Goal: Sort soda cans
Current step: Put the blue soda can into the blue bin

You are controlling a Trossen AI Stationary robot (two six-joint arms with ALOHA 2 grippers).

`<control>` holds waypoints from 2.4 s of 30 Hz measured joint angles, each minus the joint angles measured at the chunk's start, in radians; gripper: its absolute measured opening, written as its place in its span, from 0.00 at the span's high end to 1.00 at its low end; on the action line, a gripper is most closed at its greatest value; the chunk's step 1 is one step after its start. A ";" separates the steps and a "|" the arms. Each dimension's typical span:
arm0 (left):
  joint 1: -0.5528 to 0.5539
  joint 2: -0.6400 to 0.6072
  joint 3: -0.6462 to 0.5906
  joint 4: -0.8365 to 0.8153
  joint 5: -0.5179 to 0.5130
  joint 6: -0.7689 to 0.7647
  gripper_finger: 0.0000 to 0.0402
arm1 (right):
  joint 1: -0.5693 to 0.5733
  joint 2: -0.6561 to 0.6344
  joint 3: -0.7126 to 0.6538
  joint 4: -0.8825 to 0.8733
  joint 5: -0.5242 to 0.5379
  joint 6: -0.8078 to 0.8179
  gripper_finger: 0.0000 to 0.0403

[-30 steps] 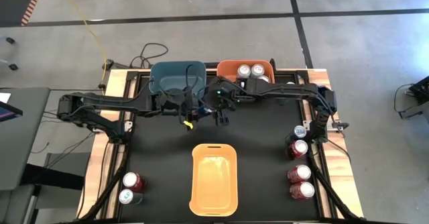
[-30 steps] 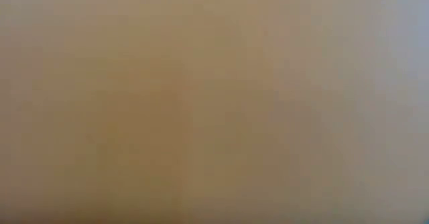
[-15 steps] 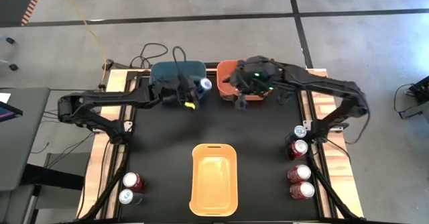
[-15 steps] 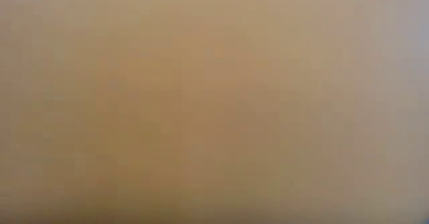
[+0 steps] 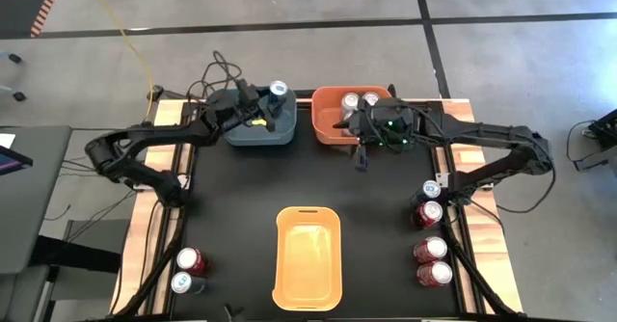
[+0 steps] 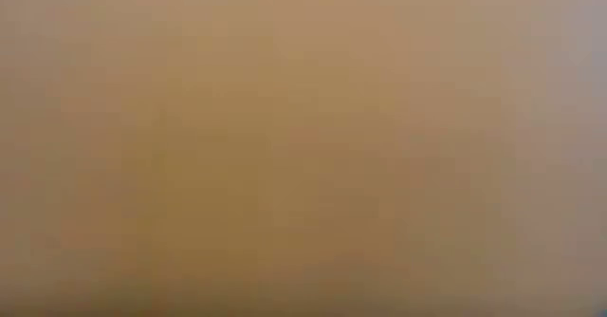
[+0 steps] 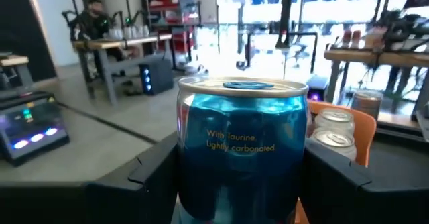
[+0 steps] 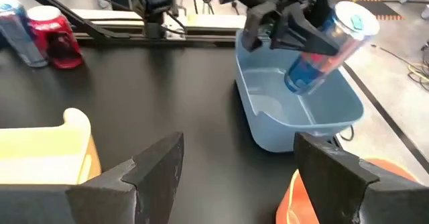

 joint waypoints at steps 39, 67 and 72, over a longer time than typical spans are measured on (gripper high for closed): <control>0.127 0.421 0.103 0.028 0.051 -0.162 0.18 | 0.011 0.007 -0.056 0.085 -0.005 0.045 0.26; 0.052 0.422 0.103 0.105 0.102 -0.011 0.15 | 0.016 0.007 -0.055 0.083 -0.006 0.045 0.26; 0.037 0.420 0.103 0.102 0.105 -0.007 0.15 | 0.016 0.007 -0.055 0.083 -0.007 0.045 0.26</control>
